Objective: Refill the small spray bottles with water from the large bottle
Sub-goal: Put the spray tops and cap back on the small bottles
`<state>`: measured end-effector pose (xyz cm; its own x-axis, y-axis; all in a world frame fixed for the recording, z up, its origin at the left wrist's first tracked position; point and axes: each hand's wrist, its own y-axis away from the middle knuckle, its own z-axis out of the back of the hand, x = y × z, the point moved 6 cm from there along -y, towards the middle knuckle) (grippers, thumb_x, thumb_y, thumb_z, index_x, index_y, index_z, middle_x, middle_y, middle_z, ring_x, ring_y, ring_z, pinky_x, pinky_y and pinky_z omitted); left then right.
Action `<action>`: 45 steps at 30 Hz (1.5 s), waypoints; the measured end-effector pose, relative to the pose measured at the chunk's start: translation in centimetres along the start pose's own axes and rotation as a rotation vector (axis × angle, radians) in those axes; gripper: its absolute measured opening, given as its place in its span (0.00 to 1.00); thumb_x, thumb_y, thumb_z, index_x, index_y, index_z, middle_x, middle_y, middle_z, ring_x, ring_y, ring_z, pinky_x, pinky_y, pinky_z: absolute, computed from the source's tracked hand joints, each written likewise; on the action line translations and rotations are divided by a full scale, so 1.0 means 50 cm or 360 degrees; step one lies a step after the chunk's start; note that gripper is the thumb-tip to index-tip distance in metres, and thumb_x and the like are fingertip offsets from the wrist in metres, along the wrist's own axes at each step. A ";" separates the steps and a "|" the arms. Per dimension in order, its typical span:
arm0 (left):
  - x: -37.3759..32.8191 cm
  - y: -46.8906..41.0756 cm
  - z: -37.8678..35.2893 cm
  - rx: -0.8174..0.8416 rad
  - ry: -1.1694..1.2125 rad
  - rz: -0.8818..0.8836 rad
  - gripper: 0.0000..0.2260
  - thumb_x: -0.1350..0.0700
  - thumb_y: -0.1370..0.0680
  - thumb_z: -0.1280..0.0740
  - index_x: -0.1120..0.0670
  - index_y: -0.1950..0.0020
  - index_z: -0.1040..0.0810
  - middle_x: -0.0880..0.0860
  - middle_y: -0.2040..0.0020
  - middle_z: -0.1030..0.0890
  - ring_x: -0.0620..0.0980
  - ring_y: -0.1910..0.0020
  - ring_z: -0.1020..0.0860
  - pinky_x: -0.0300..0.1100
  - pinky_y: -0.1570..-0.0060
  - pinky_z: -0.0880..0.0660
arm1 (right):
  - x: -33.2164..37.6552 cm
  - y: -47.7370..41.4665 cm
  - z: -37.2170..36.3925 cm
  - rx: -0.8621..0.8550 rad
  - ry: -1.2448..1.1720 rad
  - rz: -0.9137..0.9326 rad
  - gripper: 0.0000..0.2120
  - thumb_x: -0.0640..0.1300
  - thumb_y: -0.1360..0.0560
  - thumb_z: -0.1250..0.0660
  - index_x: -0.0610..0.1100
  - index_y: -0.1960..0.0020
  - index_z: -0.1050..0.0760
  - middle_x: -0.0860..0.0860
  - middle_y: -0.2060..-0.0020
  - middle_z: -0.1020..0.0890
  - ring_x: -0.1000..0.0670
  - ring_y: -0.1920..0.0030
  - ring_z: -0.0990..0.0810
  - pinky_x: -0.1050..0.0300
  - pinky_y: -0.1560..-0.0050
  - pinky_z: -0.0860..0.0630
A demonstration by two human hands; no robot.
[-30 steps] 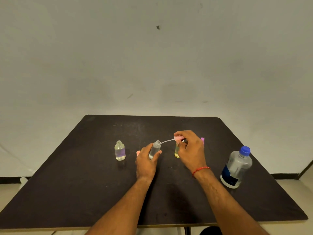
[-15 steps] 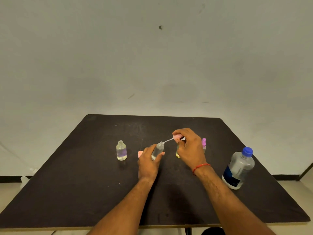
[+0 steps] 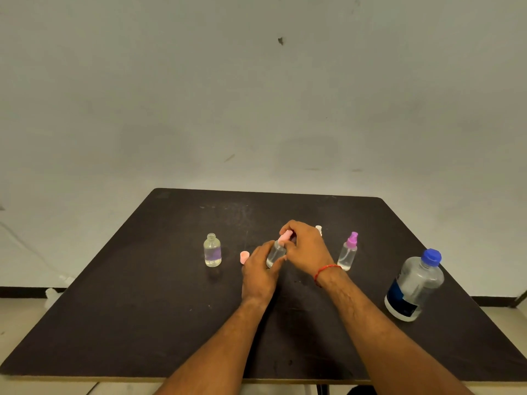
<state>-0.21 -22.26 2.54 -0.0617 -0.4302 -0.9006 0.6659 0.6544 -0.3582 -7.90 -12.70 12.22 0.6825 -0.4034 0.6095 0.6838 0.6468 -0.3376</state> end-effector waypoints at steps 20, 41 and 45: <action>0.007 -0.003 -0.006 0.0042 0.0030 0.0022 0.12 0.52 0.21 0.28 0.48 0.38 0.19 0.43 0.47 0.16 0.39 0.46 0.19 0.25 0.48 0.28 | -0.036 0.016 -0.025 -0.0190 -0.0542 -0.0147 0.21 0.38 0.26 0.28 0.51 0.36 0.27 0.56 0.52 0.17 0.57 0.49 0.19 0.51 0.43 0.20; 0.003 0.006 -0.003 0.0010 0.0035 0.0006 0.07 0.48 0.21 0.31 0.41 0.44 0.19 0.41 0.50 0.16 0.39 0.47 0.19 0.37 0.33 0.30 | -0.060 0.035 -0.055 -0.0494 -0.0543 -0.0238 0.24 0.48 0.31 0.23 0.55 0.40 0.29 0.56 0.58 0.23 0.57 0.56 0.21 0.67 0.58 0.22; 0.004 0.003 -0.004 0.0042 0.0064 0.0012 0.11 0.45 0.23 0.31 0.44 0.42 0.19 0.45 0.51 0.17 0.44 0.49 0.18 0.48 0.41 0.22 | -0.061 0.038 -0.058 -0.0474 -0.0734 -0.0194 0.25 0.37 0.27 0.28 0.55 0.35 0.31 0.58 0.49 0.22 0.60 0.48 0.21 0.65 0.56 0.21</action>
<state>-0.27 -22.11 2.26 -0.0861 -0.3993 -0.9128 0.6856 0.6410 -0.3450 -7.93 -12.15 7.64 0.4562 -0.0961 0.8847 0.8398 0.3753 -0.3922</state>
